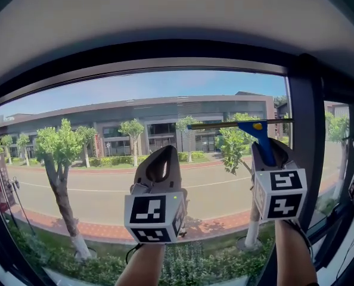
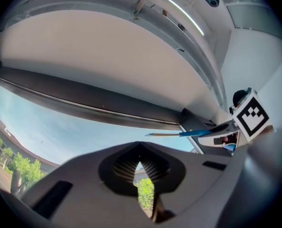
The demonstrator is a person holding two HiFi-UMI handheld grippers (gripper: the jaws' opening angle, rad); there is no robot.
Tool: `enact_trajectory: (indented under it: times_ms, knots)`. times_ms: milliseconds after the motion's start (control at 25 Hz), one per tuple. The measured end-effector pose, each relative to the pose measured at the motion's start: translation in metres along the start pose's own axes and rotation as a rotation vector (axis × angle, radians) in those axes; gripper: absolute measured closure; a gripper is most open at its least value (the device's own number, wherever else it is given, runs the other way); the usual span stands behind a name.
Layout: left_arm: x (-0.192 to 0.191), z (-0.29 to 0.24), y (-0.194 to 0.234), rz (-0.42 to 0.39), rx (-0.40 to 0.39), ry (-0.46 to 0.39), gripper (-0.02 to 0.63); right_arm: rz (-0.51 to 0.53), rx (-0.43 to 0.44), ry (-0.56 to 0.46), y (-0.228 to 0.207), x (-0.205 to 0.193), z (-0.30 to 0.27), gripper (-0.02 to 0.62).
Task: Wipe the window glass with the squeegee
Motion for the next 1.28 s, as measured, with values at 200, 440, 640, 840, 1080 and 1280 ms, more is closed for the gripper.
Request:
enact_trajectory:
  times_ms: [200, 440, 640, 840, 1080, 1280]
  knots:
    - [0.008, -0.017, 0.005, -0.001, -0.004, -0.024, 0.604, -0.005, -0.007, -0.024, -0.005, 0.019, -0.022, 0.456]
    - [0.019, -0.048, 0.005, -0.027, -0.002, -0.052, 0.604, 0.003, 0.003, -0.059, -0.016, 0.033, -0.051, 0.456]
    - [0.027, -0.071, 0.003, -0.035, 0.0, -0.063, 0.604, 0.016, -0.004, -0.075, -0.031, 0.046, -0.075, 0.456]
    - [0.035, -0.078, 0.011, -0.037, 0.007, -0.068, 0.604, 0.014, -0.006, -0.072, -0.031, 0.061, -0.091, 0.456]
    - [0.04, -0.076, 0.017, -0.038, 0.016, -0.056, 0.604, 0.024, -0.024, -0.081, -0.038, 0.074, -0.106, 0.456]
    - [0.038, -0.077, 0.014, -0.054, 0.02, -0.053, 0.604, 0.023, -0.036, -0.062, -0.05, 0.081, -0.127, 0.456]
Point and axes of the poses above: the fingertips, and each gripper's own axes: z backward along the fingers, y to its left, x out of its top, the point moved 7 cm from there along z, backward along the fingers, and after that the axes turned 5 degrees about -x, right-handed, at the moved point
